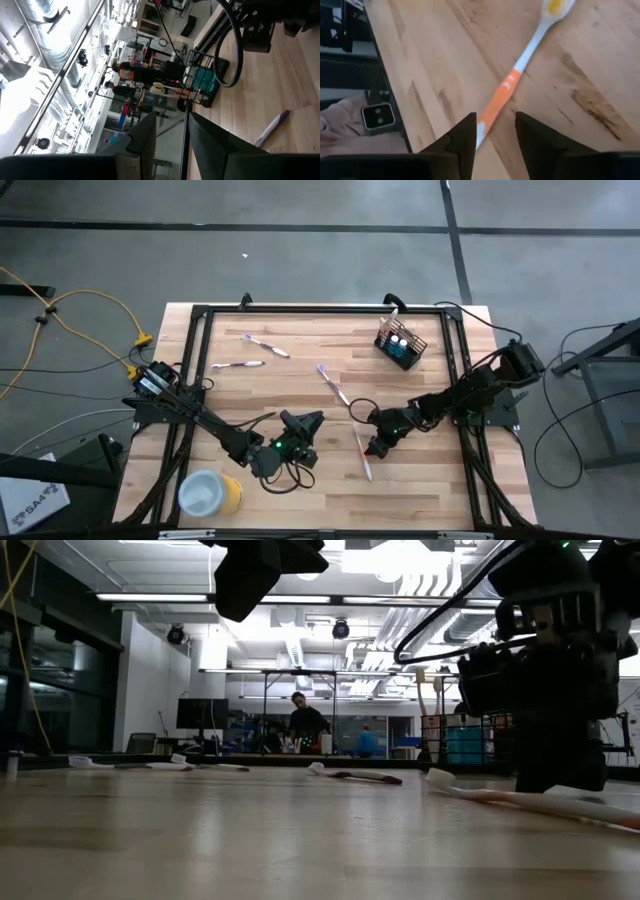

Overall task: Pick & Place toothbrushing station
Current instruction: Put the orange toothbrush into the left of the black mesh organizer

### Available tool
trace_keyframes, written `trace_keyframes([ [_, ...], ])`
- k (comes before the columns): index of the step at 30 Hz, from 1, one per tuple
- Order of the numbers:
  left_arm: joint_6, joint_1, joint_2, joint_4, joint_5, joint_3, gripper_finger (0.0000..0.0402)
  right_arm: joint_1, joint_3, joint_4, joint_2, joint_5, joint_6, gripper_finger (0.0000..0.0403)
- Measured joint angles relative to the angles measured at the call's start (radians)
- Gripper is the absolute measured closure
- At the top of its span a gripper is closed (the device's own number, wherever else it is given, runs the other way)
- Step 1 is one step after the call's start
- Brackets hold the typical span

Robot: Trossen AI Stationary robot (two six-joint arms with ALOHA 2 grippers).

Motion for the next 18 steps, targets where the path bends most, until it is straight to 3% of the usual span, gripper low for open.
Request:
trace_keyframes([
  [7, 0.0, 0.002, 0.0, 0.0, 0.0, 0.0, 0.0291, -0.01, 0.0, -0.012, -0.037, -0.041, -0.047, 0.0278],
  [18, 0.005, 0.01, 0.0, 0.001, 0.0, 0.0, 0.0291, -0.115, 0.019, -0.119, -0.227, -0.05, -0.254, 0.0279],
])
